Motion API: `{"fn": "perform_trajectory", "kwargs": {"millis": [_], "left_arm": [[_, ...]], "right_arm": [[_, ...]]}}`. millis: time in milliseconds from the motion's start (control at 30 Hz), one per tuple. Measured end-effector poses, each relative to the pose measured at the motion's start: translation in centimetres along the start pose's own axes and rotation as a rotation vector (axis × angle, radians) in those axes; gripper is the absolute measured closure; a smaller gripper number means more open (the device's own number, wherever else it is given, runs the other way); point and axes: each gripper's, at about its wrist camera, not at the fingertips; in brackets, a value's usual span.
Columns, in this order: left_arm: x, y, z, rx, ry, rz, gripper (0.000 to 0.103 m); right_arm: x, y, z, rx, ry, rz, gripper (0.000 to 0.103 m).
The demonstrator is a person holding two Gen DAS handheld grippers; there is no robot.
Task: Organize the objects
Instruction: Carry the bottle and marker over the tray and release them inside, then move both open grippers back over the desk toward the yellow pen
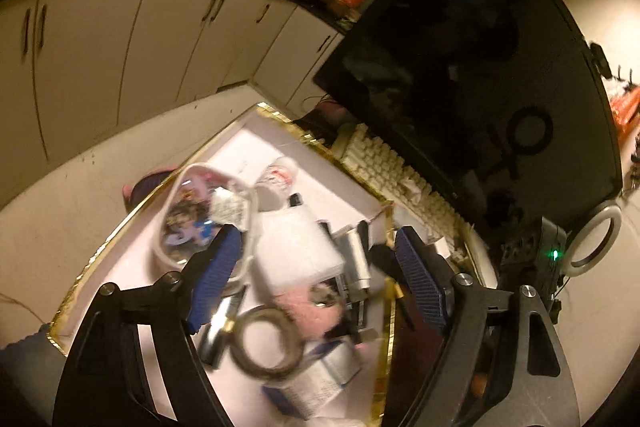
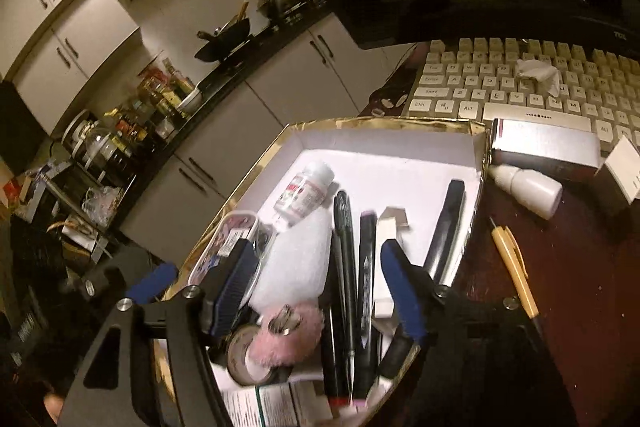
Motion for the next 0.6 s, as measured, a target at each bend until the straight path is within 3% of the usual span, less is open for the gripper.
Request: {"fn": "perform_trajectory", "kwargs": {"millis": [133,300,600], "left_arm": [[1.3,-2.1,-0.4,0.036,0.047,-0.014,0.021],[3.2,-4.7,-1.7,0.055,0.085,-0.031,0.021],[6.9,-10.6,-4.2,0.156,0.179,-0.058,0.019]], "right_arm": [[-2.2,-0.6,-1.2,-0.028,-0.056,-0.04,0.025],[-5.5,-2.8,-2.2,-0.028,-0.128,-0.089,0.024],[-8.3,-6.2,-3.8,-0.032,-0.165,-0.188,0.024]]}}
Point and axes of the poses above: each gripper's, at about its wrist camera, not at the fingertips, and x roughly the way its jaws point, y to its left, z to its top, and after that the axes turned 9 degrees about y, right-handed
